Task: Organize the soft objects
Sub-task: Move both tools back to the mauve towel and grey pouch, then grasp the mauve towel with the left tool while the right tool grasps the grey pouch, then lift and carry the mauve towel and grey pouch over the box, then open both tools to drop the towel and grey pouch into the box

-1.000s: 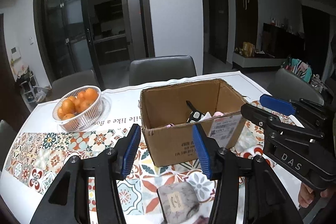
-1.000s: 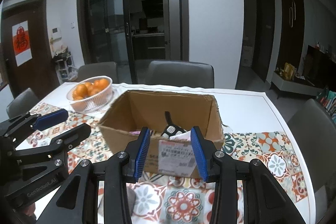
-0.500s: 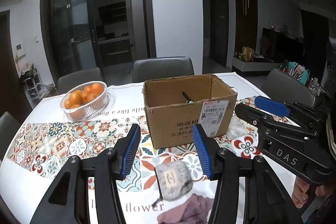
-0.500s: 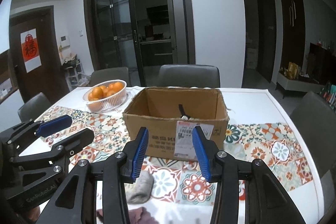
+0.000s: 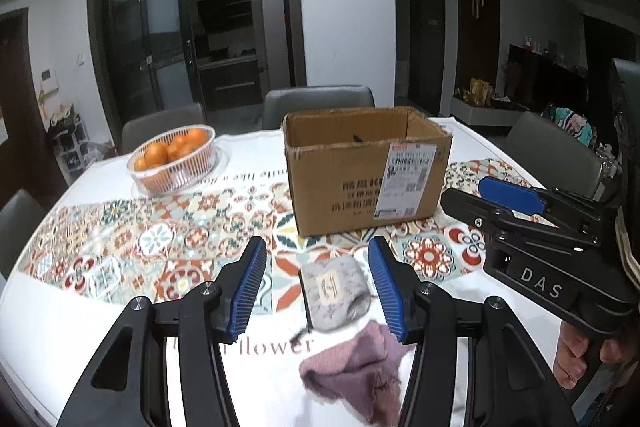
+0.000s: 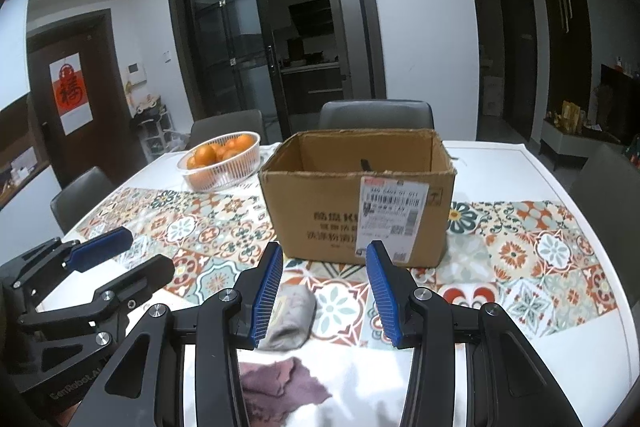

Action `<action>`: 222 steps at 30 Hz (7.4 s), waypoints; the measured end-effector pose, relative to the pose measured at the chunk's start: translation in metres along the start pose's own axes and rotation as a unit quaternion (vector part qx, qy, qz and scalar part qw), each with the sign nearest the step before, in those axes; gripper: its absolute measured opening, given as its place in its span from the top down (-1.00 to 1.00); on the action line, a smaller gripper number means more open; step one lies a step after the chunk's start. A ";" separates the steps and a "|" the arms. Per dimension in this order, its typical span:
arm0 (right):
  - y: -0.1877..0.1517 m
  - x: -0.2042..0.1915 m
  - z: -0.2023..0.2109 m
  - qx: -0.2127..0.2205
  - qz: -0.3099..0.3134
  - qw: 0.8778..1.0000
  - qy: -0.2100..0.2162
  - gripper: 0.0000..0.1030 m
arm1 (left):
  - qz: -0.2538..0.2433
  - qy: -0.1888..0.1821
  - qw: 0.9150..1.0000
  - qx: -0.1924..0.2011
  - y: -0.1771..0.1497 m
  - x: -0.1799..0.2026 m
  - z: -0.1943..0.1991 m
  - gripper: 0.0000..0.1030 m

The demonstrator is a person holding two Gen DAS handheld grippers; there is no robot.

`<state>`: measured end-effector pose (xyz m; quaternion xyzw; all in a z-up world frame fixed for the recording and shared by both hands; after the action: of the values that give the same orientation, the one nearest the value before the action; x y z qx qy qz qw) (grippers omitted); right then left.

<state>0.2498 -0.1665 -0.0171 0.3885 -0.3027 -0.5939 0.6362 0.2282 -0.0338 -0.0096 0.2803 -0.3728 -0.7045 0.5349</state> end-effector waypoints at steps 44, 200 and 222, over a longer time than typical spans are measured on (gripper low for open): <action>-0.085 -0.032 -0.132 -0.167 0.009 0.985 0.052 -0.04 | 0.053 -0.033 0.985 -0.160 -0.125 0.004 -0.089 -0.13; 0.089 0.070 -0.171 -0.064 0.023 0.994 -0.090 0.66 | -0.029 -0.041 0.999 -0.013 0.130 0.008 -0.215 0.82; 0.088 0.069 -0.145 -0.054 0.023 0.991 -0.117 -0.04 | 0.001 0.023 1.000 -0.005 0.124 -0.010 -0.165 -0.13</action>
<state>0.4266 -0.2160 -0.0218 0.2741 -0.3519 -0.6359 0.6298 0.4294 -0.0798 -0.0006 0.2934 -0.3576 -0.6990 0.5454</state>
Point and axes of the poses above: each gripper's, at about its wrist camera, not at the fingertips, and z roughly against the way its jaws point, x to its right, y to its top, the point moved 5 cm from there along -z, roughly the way its jaws point, and after that the axes turned 5 degrees about -y, right-handed, at the moved point
